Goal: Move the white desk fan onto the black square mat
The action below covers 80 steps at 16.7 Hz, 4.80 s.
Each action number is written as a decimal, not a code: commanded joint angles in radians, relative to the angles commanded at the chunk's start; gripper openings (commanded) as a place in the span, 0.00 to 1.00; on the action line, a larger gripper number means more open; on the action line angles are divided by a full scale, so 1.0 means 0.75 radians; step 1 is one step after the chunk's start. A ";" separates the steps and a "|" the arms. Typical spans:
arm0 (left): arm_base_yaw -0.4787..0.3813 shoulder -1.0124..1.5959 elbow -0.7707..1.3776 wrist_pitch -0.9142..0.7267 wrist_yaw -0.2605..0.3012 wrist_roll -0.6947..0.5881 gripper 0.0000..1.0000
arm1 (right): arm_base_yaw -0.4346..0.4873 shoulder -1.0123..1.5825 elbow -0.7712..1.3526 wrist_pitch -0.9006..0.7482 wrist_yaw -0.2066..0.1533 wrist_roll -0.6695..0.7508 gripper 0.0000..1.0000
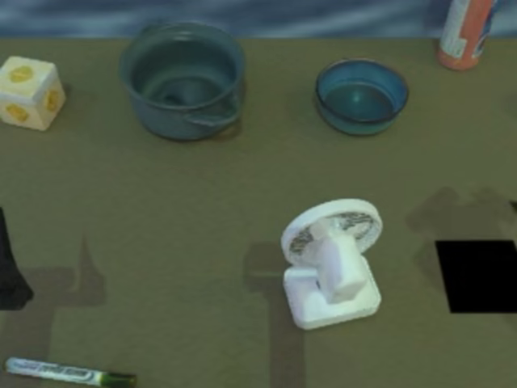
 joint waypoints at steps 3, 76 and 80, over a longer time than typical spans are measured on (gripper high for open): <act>0.000 0.000 0.000 0.000 0.000 0.000 1.00 | 0.135 0.415 0.403 -0.277 0.000 -0.217 1.00; 0.000 0.000 0.000 0.000 0.000 0.000 1.00 | 0.486 1.612 1.478 -1.083 0.029 -0.482 0.00; 0.000 0.000 0.000 0.000 0.000 0.000 1.00 | 0.418 1.565 1.408 -1.052 0.053 -0.021 0.00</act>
